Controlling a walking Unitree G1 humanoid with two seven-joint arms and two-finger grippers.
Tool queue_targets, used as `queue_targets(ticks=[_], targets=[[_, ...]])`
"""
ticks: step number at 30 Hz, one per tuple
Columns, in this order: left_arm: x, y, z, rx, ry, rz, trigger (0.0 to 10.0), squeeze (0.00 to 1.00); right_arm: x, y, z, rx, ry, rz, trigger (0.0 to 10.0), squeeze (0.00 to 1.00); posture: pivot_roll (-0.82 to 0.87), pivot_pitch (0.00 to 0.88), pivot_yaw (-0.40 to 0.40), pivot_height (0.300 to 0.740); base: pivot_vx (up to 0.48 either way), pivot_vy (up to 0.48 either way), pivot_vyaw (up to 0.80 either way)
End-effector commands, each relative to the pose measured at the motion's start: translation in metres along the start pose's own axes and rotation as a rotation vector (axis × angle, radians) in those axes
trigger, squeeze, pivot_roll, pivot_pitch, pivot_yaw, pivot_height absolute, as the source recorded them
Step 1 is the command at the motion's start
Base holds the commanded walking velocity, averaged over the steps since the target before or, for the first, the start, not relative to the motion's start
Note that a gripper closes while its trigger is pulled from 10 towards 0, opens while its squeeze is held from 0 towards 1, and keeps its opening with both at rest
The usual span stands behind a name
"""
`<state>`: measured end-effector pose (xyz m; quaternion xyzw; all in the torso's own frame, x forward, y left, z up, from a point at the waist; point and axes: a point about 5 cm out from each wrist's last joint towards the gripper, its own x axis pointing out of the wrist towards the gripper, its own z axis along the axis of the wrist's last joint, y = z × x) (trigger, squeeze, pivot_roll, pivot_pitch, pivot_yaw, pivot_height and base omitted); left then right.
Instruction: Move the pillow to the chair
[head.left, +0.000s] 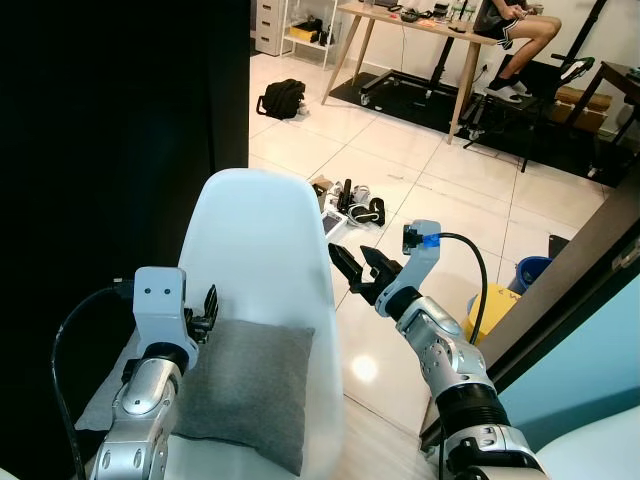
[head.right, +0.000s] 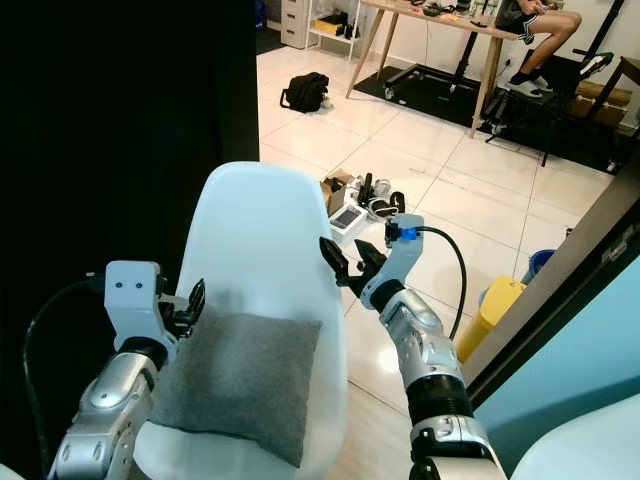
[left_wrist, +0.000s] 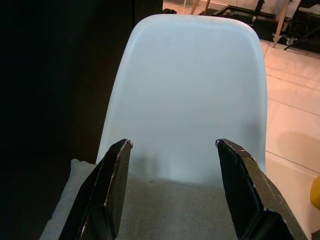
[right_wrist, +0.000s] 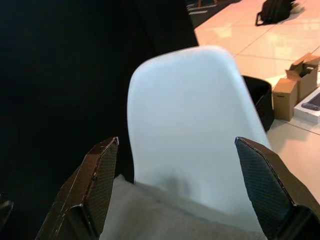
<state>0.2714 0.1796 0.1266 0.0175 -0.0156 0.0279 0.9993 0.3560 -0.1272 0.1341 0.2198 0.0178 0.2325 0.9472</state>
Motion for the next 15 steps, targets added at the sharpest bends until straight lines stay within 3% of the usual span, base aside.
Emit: queue_targets(ticks=[1,8,15], targets=[[0.0014,-0.0021,-0.0040,0.018,0.027,-0.014,10.0,0.00,0.0010,-0.0024,0.0036,0.032,-0.020,-0.019,10.0,0.00,0.01,0.000,-0.124,0.740,-0.341,0.000,0.00],[0.0022,-0.0016,-0.0045,0.013,0.030,-0.013,10.0,0.00,0.0019,-0.0032,0.0038,0.044,-0.010,-0.029,10.0,0.00,0.01,0.000,-0.123,0.740,-0.394,0.000,0.00],[0.0035,-0.0012,-0.0037,0.011,0.028,-0.014,10.0,0.00,0.0020,0.0027,0.0089,0.083,-0.054,0.043,10.0,0.00,0.01,0.000,-0.125,0.740,-0.417,0.000,-0.76]])
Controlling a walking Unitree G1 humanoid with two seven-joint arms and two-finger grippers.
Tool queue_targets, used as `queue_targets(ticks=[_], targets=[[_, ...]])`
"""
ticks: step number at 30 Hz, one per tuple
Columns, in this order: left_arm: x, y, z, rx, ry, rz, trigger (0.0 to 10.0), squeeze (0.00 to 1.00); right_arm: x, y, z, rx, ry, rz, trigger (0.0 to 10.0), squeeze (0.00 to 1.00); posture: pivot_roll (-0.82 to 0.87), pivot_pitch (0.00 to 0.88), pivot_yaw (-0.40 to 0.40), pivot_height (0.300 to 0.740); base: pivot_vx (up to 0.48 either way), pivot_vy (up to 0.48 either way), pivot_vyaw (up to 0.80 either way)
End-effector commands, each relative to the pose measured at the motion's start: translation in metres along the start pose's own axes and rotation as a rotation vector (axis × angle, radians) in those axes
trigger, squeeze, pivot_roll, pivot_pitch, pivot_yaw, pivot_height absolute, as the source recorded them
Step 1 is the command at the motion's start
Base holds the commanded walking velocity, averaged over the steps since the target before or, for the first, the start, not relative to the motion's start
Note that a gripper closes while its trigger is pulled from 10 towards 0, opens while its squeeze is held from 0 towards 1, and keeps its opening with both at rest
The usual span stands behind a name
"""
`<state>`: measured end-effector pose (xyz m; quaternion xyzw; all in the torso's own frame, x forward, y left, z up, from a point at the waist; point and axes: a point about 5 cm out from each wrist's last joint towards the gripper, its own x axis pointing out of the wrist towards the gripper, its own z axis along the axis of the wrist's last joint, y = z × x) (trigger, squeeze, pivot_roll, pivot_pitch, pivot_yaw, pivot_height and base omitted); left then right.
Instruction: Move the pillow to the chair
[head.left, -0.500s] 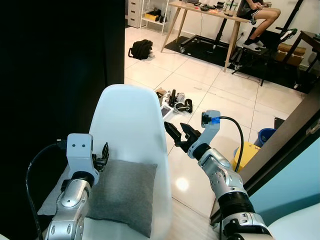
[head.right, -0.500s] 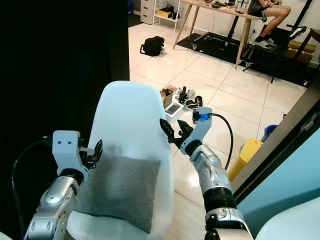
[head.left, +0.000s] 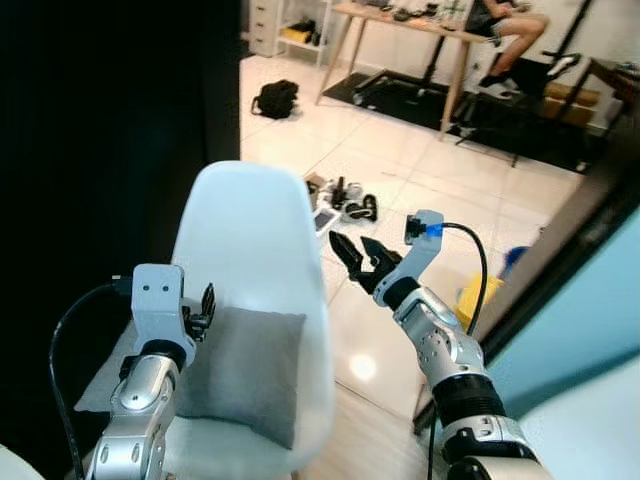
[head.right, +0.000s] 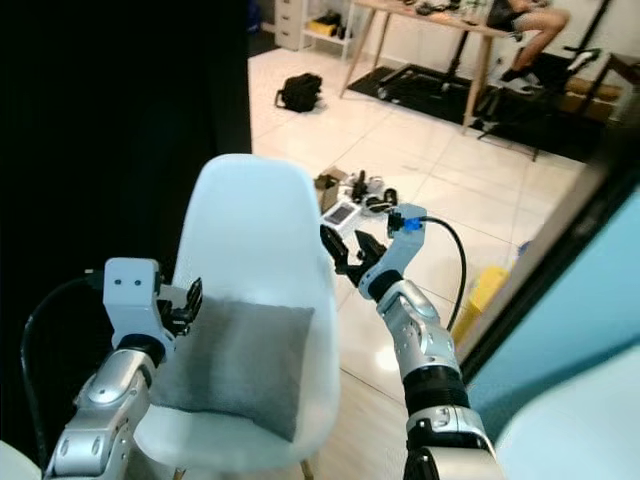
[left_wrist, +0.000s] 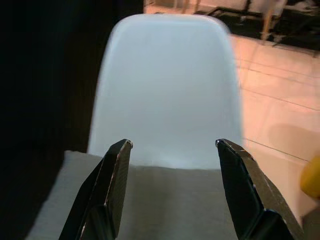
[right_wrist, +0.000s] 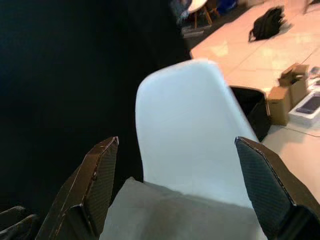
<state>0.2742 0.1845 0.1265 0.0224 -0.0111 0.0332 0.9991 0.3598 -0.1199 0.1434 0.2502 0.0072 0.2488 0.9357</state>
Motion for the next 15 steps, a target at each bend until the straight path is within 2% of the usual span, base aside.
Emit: queue_targets(ticks=[1,2,15], targets=[[0.0003,-0.0060,-0.0032,0.001,0.019,-0.024,10.0,0.00,-0.0055,-0.0050,0.0034,0.026,-0.028,0.002,10.0,0.00,0.01,0.000,-0.125,0.740,-0.424,0.000,-0.79],[0.0005,-0.0059,-0.0031,0.001,0.019,-0.024,10.0,0.00,-0.0056,-0.0041,0.0041,0.026,-0.034,0.012,10.0,0.00,0.01,0.000,-0.125,0.740,-0.424,0.000,-0.79],[0.0015,-0.0057,-0.0025,0.004,0.015,-0.027,10.0,0.00,-0.0052,-0.0035,0.0035,0.026,-0.029,0.016,10.0,0.00,0.01,0.000,-0.126,0.740,-0.423,0.000,0.00]])
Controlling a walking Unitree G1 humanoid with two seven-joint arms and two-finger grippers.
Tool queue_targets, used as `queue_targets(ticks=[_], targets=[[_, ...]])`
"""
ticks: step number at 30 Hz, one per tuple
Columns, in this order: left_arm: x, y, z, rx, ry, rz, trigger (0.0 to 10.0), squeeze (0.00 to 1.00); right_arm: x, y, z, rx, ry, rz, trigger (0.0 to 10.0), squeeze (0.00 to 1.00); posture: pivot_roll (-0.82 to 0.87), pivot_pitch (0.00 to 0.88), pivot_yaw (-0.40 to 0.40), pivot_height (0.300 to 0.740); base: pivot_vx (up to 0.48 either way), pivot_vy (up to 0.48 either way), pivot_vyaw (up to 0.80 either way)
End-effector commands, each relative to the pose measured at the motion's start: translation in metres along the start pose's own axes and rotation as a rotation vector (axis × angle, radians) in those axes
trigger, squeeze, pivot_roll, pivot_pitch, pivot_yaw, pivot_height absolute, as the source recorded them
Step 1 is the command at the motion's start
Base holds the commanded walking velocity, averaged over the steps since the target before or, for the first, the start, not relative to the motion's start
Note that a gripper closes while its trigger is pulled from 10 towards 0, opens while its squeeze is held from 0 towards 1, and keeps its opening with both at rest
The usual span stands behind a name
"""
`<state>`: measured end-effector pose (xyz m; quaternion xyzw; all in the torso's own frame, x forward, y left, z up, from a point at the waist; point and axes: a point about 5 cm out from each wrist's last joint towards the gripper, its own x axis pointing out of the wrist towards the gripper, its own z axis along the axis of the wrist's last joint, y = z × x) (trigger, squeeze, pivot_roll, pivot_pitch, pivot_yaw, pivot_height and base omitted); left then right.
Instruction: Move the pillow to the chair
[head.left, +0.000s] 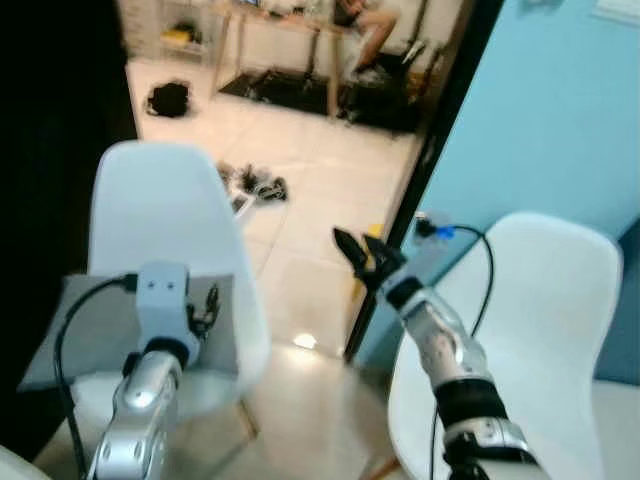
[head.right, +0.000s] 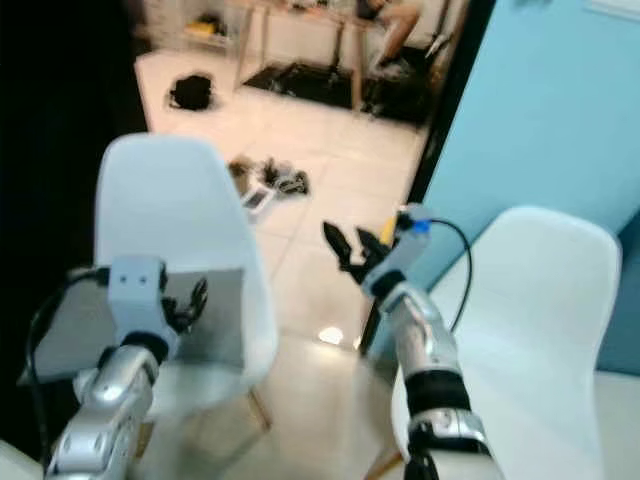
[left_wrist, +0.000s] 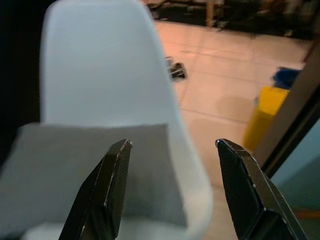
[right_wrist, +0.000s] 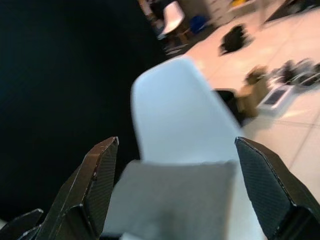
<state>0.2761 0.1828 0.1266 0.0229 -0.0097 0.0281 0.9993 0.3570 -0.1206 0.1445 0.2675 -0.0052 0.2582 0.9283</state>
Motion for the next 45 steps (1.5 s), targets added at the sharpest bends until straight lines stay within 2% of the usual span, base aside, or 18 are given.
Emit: queue_targets(ticks=[1,4,11,12,13,15,17,18,21,23,28,37,45], targets=[[0.000,-0.004,-0.003,0.003,0.013,-0.017,10.0,0.00,-0.003,-0.005,0.003,-0.002,-0.001,-0.011,10.0,0.00,0.01,0.000,-0.126,0.740,-0.420,0.000,0.00],[0.000,-0.004,-0.003,0.003,0.013,-0.019,10.0,0.00,-0.003,-0.005,0.003,-0.004,0.004,-0.010,10.0,0.00,0.01,0.000,-0.128,0.740,-0.421,0.000,0.00],[0.000,-0.005,-0.003,0.002,0.014,-0.020,10.0,0.00,-0.004,-0.004,0.001,-0.035,0.027,0.001,10.0,0.00,0.01,0.000,-0.126,0.740,-0.422,0.000,-0.80],[0.000,-0.005,-0.004,0.005,0.015,-0.023,10.0,0.00,-0.010,-0.002,-0.002,-0.199,0.082,0.042,10.0,0.00,0.01,0.000,-0.133,0.740,-0.420,0.000,0.00],[0.000,-0.005,-0.004,0.005,0.015,-0.023,10.0,0.00,-0.010,-0.002,-0.002,-0.199,0.082,0.042,10.0,0.00,0.01,0.000,-0.133,0.740,-0.420,0.000,0.00],[-0.001,-0.005,-0.005,0.009,0.016,-0.026,10.0,0.00,-0.025,-0.005,-0.004,-0.365,0.120,0.054,10.0,0.00,0.01,0.000,-0.137,0.740,-0.422,0.000,0.00],[-0.002,-0.005,-0.005,0.012,0.016,-0.028,10.0,0.00,-0.035,-0.007,-0.006,-0.435,0.132,0.053,10.0,0.00,0.01,0.000,-0.137,0.740,-0.420,0.000,0.00],[-0.002,-0.005,-0.005,0.012,0.016,-0.028,10.0,0.00,-0.035,-0.007,-0.006,-0.435,0.132,0.053,10.0,0.00,0.01,0.000,-0.137,0.740,-0.420,0.000,0.00],[-0.005,-0.004,-0.004,0.030,0.011,-0.031,10.0,0.00,-0.062,-0.007,-0.015,-0.451,0.120,-0.005,10.0,0.00,-0.01,0.000,-0.129,0.740,-0.424,0.000,0.00],[-0.006,-0.004,-0.005,0.035,0.011,-0.032,10.0,0.00,-0.067,-0.007,-0.016,-0.455,0.112,-0.028,10.0,0.00,-0.02,0.000,-0.118,0.740,-0.424,0.000,0.00],[-0.004,-0.005,-0.006,0.037,0.013,-0.040,10.0,0.00,-0.062,-0.011,-0.016,-0.457,0.119,-0.067,10.0,0.00,-0.02,0.000,-0.117,0.740,-0.425,0.000,0.00],[-0.004,-0.004,-0.005,0.028,0.006,-0.035,10.0,0.00,-0.059,-0.012,-0.011,-0.397,0.081,-0.119,10.0,0.00,-0.01,0.000,-0.124,0.740,-0.417,0.000,-0.80],[-0.002,-0.005,-0.002,-0.012,-0.012,-0.050,10.0,0.00,-0.056,-0.011,-0.007,-0.380,0.064,-0.137,10.0,0.00,-0.02,0.000,-0.124,0.740,0.000,0.000,-0.80]])
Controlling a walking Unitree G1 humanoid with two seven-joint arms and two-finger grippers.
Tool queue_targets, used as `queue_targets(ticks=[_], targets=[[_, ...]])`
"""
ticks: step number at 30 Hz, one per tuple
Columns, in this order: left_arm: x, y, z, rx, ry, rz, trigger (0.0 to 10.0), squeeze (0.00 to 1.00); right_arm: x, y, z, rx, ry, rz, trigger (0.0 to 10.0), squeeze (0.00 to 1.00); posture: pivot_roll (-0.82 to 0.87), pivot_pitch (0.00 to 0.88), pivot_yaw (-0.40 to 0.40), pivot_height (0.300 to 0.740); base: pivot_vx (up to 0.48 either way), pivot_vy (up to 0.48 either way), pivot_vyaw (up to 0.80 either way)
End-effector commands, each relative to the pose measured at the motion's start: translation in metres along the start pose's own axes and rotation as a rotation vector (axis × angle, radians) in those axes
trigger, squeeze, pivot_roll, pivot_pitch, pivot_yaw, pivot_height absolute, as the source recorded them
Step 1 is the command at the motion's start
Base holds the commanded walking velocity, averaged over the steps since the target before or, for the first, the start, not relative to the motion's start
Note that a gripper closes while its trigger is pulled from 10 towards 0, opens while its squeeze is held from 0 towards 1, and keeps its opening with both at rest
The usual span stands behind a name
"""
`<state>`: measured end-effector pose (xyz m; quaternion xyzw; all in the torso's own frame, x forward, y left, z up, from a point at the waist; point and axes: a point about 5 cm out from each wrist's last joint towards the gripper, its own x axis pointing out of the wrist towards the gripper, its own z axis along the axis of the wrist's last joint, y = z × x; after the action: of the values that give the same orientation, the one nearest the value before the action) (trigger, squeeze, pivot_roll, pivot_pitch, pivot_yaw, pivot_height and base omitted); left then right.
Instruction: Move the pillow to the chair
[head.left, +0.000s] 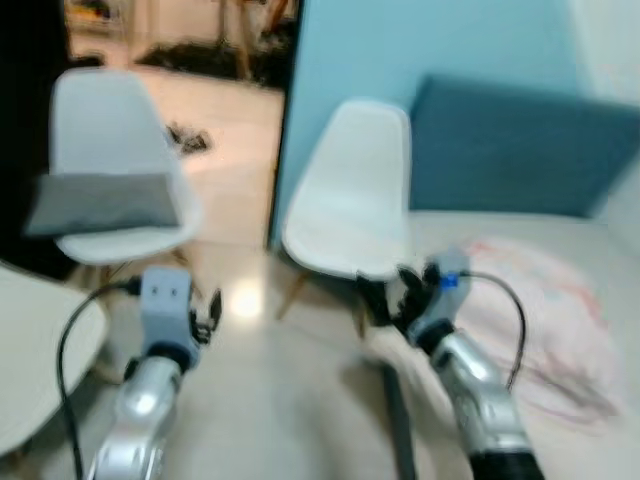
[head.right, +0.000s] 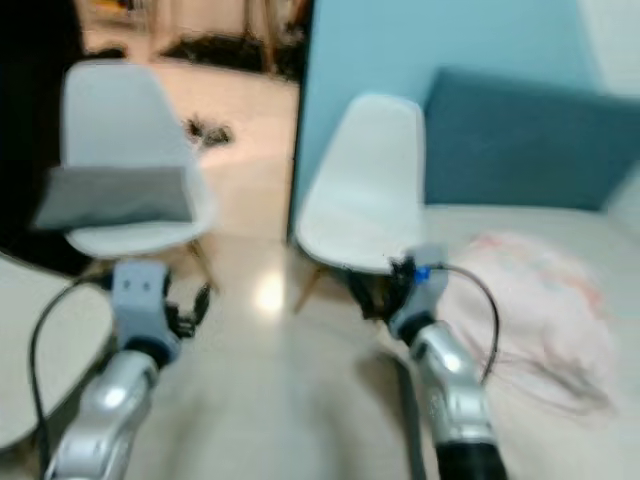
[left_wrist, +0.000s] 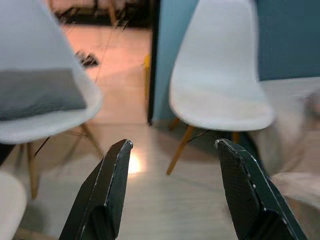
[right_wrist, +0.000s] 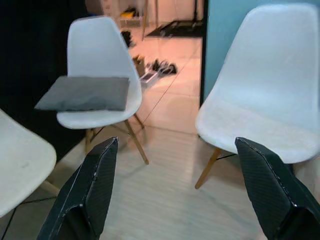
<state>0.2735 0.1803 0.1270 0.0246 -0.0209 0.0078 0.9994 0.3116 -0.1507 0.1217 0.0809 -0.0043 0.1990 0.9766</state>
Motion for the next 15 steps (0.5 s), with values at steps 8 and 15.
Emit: queue_targets(ticks=[8,15], targets=[[0.0010,0.0015,-0.0017,-0.066,0.002,0.015,10.0,0.00,0.0058,-0.0021,0.0079,0.001,-0.023,-0.009,10.0,0.00,-0.02,0.000,-0.128,0.740,0.304,0.000,-0.50],[0.0016,0.0013,-0.0009,-0.072,-0.002,0.017,10.0,0.00,0.0101,-0.0007,0.0118,0.010,-0.028,0.000,10.0,0.00,-0.02,0.000,-0.130,0.740,0.424,0.000,0.00]])
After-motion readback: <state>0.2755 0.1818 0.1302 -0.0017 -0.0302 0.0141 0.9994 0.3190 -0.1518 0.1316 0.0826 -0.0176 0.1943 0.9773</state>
